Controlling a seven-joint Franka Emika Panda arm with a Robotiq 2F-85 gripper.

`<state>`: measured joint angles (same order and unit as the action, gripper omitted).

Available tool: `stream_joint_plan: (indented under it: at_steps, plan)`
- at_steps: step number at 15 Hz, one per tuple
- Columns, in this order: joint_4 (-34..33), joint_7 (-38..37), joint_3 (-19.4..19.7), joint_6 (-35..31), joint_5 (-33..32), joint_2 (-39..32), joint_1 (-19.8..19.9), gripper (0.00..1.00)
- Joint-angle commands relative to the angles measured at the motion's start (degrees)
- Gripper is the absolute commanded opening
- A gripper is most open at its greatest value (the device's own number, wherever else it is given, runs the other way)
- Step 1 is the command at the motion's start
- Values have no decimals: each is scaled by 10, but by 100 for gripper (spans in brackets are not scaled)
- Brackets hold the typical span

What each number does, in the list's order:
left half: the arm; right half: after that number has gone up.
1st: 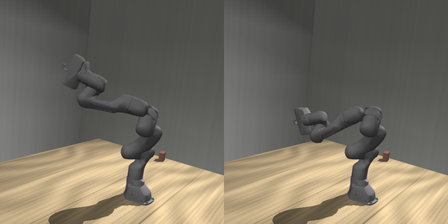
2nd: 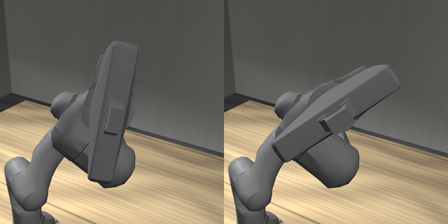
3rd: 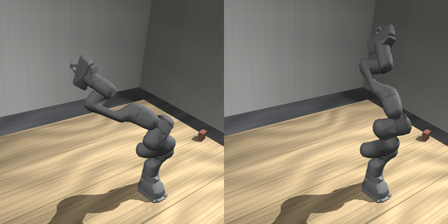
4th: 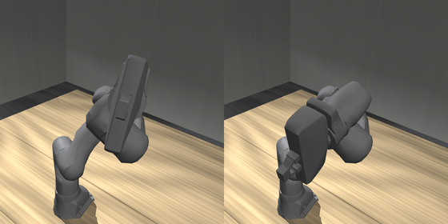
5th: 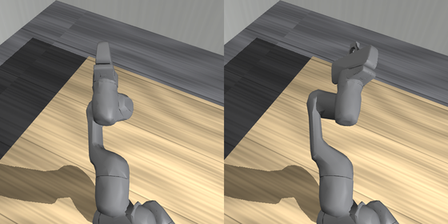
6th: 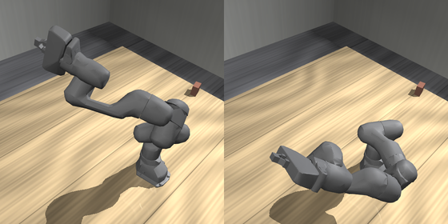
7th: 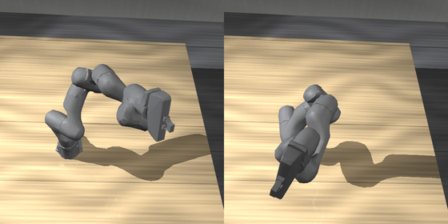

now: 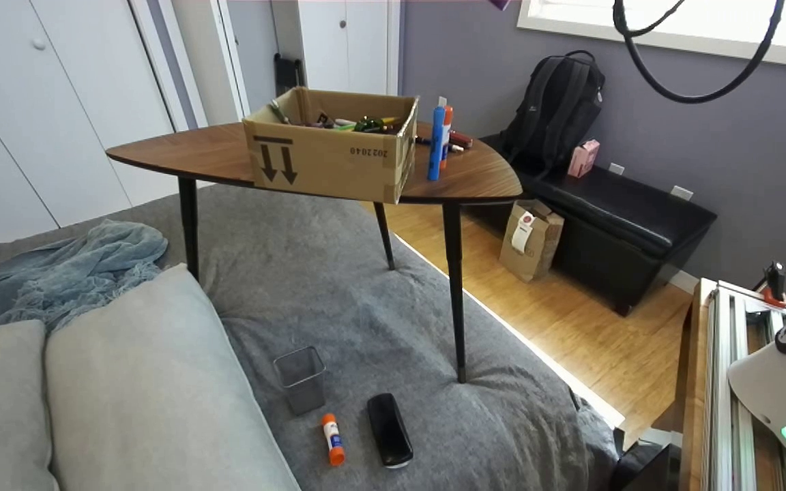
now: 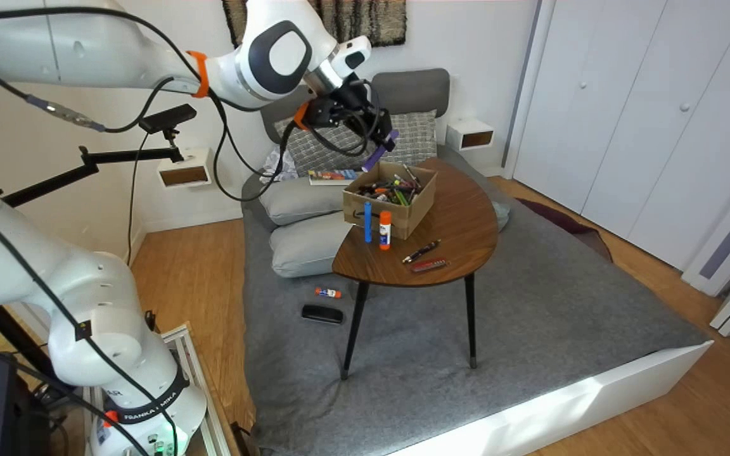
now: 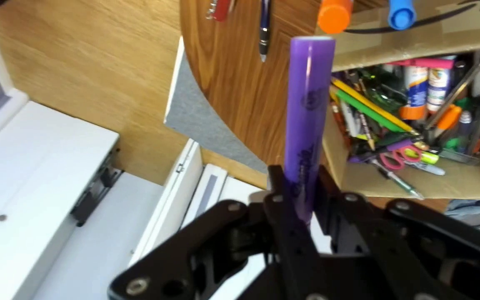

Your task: Remove a purple marker from the cardboard box and place it vertically of the table

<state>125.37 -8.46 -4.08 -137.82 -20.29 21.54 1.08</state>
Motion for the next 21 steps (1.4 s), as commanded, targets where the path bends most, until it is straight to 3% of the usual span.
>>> stream_joint_plan:
  at_steps: [1, 3, 4, 6, 10, 11, 17, 21]
  plan:
    - [102, -108, -24, -65, -85, 75, 72, 5]
    - [137, -175, -48, -78, -141, 95, 122, 5]
    - [89, -108, -26, -52, -89, 60, 86, 19]
    - [117, -144, -38, -65, -117, 73, 112, 19]
    - [124, -154, -44, -67, -121, 80, 116, 19]
    - [128, -158, -41, -83, -109, 71, 108, 5]
    - [203, -272, -91, -193, -136, 62, 145, 5]
    - [241, -388, -157, -268, -267, 87, 230, 5]
